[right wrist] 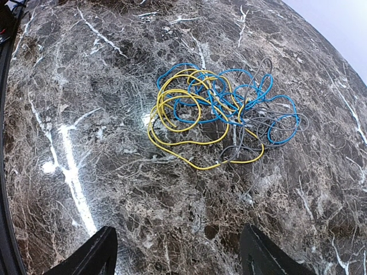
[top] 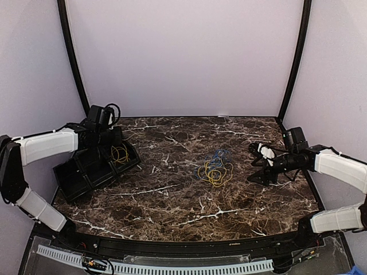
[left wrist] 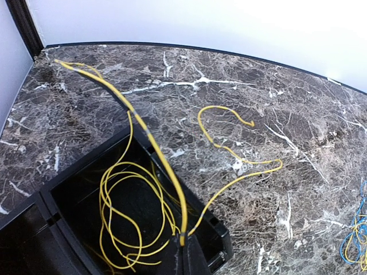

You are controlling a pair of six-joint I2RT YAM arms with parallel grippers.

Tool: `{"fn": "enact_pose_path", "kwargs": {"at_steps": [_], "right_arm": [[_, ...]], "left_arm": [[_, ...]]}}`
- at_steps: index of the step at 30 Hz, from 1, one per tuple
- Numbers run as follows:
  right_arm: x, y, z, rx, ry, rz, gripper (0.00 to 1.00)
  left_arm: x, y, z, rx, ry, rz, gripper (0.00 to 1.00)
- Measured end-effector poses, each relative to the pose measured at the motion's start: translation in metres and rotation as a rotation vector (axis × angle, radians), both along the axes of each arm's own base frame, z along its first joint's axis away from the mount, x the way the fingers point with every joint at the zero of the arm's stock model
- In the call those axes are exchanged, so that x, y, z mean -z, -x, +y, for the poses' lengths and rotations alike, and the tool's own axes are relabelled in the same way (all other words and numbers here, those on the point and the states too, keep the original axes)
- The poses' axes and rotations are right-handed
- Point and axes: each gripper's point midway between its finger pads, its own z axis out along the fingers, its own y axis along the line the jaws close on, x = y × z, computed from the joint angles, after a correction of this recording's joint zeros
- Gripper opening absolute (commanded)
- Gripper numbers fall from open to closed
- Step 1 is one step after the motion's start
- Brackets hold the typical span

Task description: Untangle the cables

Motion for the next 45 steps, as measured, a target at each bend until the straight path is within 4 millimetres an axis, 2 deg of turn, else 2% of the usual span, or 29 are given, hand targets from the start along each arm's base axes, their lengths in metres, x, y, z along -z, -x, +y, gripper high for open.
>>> {"fn": "enact_pose_path", "kwargs": {"at_steps": [4, 9, 17, 19, 29, 39, 43, 45], "right_arm": [[0.000, 0.000, 0.000, 0.000, 0.003, -0.002, 0.75], [0.001, -0.001, -0.001, 0.003, 0.008, -0.004, 0.75], [0.007, -0.002, -0.001, 0.000, 0.018, 0.024, 0.75], [0.010, -0.002, -0.001, -0.001, 0.022, 0.038, 0.75], [0.012, 0.000, -0.001, -0.002, 0.028, 0.054, 0.75], [0.012, 0.001, -0.001, -0.003, 0.028, 0.055, 0.75], [0.012, 0.001, -0.001, -0.003, 0.028, 0.055, 0.75], [0.013, 0.001, -0.002, -0.003, 0.028, 0.057, 0.75]], "left_arm": [[0.003, -0.014, -0.009, 0.012, 0.014, 0.011, 0.00], [-0.007, -0.016, -0.010, 0.009, 0.021, -0.001, 0.00], [-0.034, 0.005, 0.007, -0.025, 0.000, -0.024, 0.00], [-0.036, 0.011, 0.012, -0.039, -0.012, -0.024, 0.00], [0.012, 0.036, 0.034, -0.099, -0.069, 0.128, 0.00], [0.027, 0.045, 0.061, -0.167, -0.131, 0.181, 0.00], [0.034, 0.043, 0.063, -0.165, -0.158, 0.207, 0.00], [0.043, 0.038, 0.061, -0.155, -0.173, 0.235, 0.00]]}}
